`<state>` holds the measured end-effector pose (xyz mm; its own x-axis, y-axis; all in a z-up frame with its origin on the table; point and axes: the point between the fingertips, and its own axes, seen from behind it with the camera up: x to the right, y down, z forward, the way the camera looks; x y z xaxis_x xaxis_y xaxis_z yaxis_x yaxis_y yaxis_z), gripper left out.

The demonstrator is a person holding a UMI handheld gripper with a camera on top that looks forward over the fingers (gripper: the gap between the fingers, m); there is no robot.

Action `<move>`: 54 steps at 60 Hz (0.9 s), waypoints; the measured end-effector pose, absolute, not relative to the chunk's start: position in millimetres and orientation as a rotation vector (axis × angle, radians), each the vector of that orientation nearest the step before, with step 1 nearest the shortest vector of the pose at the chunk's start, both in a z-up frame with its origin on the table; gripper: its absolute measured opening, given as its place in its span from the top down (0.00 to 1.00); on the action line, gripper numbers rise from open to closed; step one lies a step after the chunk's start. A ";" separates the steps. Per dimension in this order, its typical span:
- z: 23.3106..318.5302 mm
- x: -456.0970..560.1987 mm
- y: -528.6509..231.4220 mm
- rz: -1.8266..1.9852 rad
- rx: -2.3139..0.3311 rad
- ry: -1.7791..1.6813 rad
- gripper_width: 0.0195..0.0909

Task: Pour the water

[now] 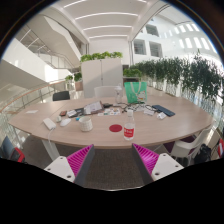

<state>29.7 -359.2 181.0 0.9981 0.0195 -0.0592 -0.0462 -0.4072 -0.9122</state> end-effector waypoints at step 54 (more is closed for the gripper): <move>49.0 121.7 -90.9 -0.054 -1.838 0.139 0.15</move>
<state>121.7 -90.9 49.0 0.9917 -0.1238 -0.0358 -0.0676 -0.2630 -0.9624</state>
